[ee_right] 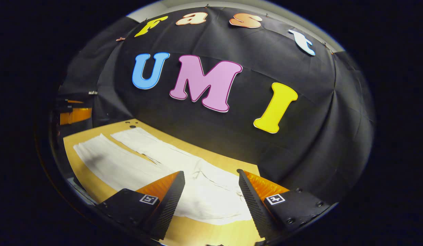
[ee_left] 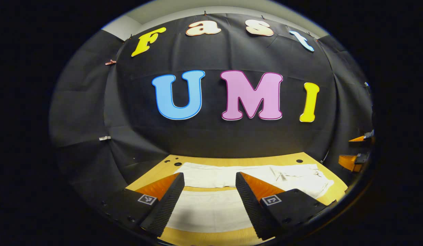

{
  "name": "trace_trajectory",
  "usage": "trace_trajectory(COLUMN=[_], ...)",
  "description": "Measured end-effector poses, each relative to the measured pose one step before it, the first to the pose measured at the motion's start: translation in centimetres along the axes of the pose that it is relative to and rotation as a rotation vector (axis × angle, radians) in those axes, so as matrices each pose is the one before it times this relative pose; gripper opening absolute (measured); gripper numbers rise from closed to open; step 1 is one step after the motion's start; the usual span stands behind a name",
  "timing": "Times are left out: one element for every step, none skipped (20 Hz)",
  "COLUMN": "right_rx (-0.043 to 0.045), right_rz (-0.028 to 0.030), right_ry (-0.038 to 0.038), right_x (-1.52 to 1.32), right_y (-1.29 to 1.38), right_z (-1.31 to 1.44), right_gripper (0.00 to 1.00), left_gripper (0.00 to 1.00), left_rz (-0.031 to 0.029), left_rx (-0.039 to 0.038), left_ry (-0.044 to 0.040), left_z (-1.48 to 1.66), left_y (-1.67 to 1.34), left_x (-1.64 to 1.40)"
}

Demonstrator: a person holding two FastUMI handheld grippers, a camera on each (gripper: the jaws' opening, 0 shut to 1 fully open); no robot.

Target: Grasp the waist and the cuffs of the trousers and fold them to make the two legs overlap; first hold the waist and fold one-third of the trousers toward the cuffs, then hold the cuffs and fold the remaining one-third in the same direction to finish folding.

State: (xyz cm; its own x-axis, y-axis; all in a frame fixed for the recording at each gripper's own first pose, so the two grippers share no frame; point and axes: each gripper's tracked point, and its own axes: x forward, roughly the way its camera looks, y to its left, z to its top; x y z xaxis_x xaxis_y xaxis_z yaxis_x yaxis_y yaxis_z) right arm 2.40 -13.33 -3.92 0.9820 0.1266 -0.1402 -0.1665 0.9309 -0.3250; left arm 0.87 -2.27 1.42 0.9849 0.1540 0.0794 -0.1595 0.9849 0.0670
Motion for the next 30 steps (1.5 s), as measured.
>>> trace_trajectory(right_rx=[-0.03141, -0.03902, -0.04476, -0.04753, -0.04715, -0.05078, -0.05250, -0.05353, -0.04753, -0.04081, -0.04023, -0.05449, -0.07289, -0.03496, -0.04536, -0.03278, -0.02919, -0.01725, -0.00886, -0.00943, -0.01698, -0.01882, -0.02026, -0.00828, -0.00141, -0.00656, -0.01915, -0.01774, -0.01762, -0.01525], right_rz=[0.01352, 0.02151, 0.02159, 0.01967, 0.02400, 0.01882, 0.00930, 0.00608, 0.00724, 0.01799, 0.02023, 0.03157, 0.04408, 0.01988, 0.01643, 0.00976, 0.00117, 0.00108, 0.00462, 0.00576, 0.00498, 0.00357, 0.00423, 0.00635, 0.00607, -0.00397, -0.01195, -0.00491, -0.00505, 0.00189], right_ry=[0.00460, 0.01435, 0.01662, 0.02404, 0.02405, 0.02440, 0.02650, 0.02727, 0.02647, 0.01729, 0.01409, 0.03200, 0.04560, 0.01683, 0.01085, 0.00526, 0.01090, 0.01450, 0.01663, 0.01287, 0.01147, 0.01159, 0.00759, 0.01008, 0.00796, 0.01228, -0.00368, -0.00197, -0.00114, 0.00344], right_x=[0.106, 0.156, 0.359, 0.252, 0.401, 0.241, 0.216, 0.268, 0.321, 0.239, 0.215, 0.281, 0.575, 0.604, 0.746, 0.742, 0.678, 0.857, 0.715, 0.640, 0.645, 0.556, 0.740, 0.906, 0.613, 0.696, 0.695, 0.521, 0.447, 0.509], right_y=[-0.513, -0.343, -0.323, -0.256, -0.171, -0.171, -0.446, -0.307, -0.367, 0.040, 0.395, 0.643, 1.015, 0.635, 0.535, 0.459, 0.095, 0.183, 0.113, 0.208, 0.018, -0.058, -0.010, -0.017, 0.121, -0.135, -0.410, -0.199, -0.234, -0.078], right_z=[-0.590, -1.108, -1.157, -1.245, -1.469, -1.647, -1.841, -1.816, -1.603, -1.263, -0.999, -2.253, -2.670, -1.083, -0.897, -0.578, -0.543, -0.684, -0.669, -0.658, -0.571, -0.286, -0.246, -0.151, 0.007, 0.056, 0.393, 0.257, 0.176, 0.185], right_gripper=[0.98, 0.97, 0.98, 0.98, 0.97, 0.97, 0.98, 0.98, 0.98, 0.98, 0.98, 0.98, 0.98, 0.98, 0.98, 0.98, 0.98, 0.98, 0.98, 0.98, 0.98, 0.99, 0.98, 0.98, 0.98, 0.98, 0.98, 0.97, 0.96, 0.95], left_gripper=[0.95, 0.95, 0.95, 0.95, 0.96, 0.97, 0.97, 0.97, 0.97, 0.97, 0.97, 0.97, 0.98, 0.97, 0.98, 0.98, 0.98, 0.98, 0.97, 0.97, 0.98, 0.98, 0.98, 0.98, 0.98, 0.98, 0.98, 0.98, 0.97, 0.97], left_rz=[-0.00152, -0.00835, -0.00672, -0.00378, -0.00689, -0.01128, -0.00890, -0.00092, 0.00031, -0.00137, 0.00449, 0.00976, 0.00929, 0.00718, 0.01374, 0.00720, 0.00879, 0.00963, 0.01156, 0.01415, 0.01233, 0.01201, 0.01581, 0.01283, 0.00722, 0.01035, 0.00672, 0.00883, 0.00290, -0.00060], left_rx=[0.01420, 0.01278, 0.01390, 0.01390, 0.00663, 0.00180, 0.00294, 0.00595, 0.00220, -0.00219, -0.00431, -0.01589, -0.05150, -0.01739, -0.01183, -0.00387, -0.00106, 0.00088, 0.00208, 0.00159, -0.00115, -0.00222, -0.00240, 0.00048, 0.00382, 0.01306, 0.01413, 0.01907, 0.01188, 0.01147], left_ry=[-0.00077, -0.00538, -0.00684, 0.00538, 0.00393, 0.00015, 0.00390, 0.00972, 0.00487, -0.00319, 0.00154, 0.01879, 0.02830, 0.00866, 0.00914, 0.00648, 0.00859, 0.00933, 0.00704, 0.00752, 0.00834, 0.00725, 0.00961, 0.00945, 0.00538, 0.00314, -0.00122, -0.00562, -0.00080, 0.00687], left_z=[-0.242, -0.020, -0.115, -0.197, -0.269, -0.121, -0.319, -0.276, -0.288, 0.010, -0.209, -0.328, -0.521, -0.116, -0.219, -0.207, -0.437, -0.174, -0.313, -0.225, -0.307, -0.096, -0.404, -0.071, -0.092, 0.098, 0.204, 0.377, 0.184, -0.123], left_y=[-0.723, -0.681, -0.504, -0.384, -0.372, -0.504, -0.497, -0.229, -0.020, -0.193, -0.116, 0.097, 0.048, 0.177, 0.330, 0.144, 0.413, 0.432, 0.535, 0.490, 0.501, 0.393, 0.512, 0.476, 0.287, 0.509, 0.375, 0.527, 0.343, 0.332], left_x=[0.038, 0.135, 0.085, 0.029, -0.085, 0.038, 0.049, 0.083, 0.190, 0.199, 0.269, 0.132, 0.179, 0.122, 0.210, 0.109, -0.030, -0.088, -0.411, -0.090, -0.007, 0.042, 0.073, 0.090, -0.008, 0.066, -0.017, 0.021, 0.017, 0.122])
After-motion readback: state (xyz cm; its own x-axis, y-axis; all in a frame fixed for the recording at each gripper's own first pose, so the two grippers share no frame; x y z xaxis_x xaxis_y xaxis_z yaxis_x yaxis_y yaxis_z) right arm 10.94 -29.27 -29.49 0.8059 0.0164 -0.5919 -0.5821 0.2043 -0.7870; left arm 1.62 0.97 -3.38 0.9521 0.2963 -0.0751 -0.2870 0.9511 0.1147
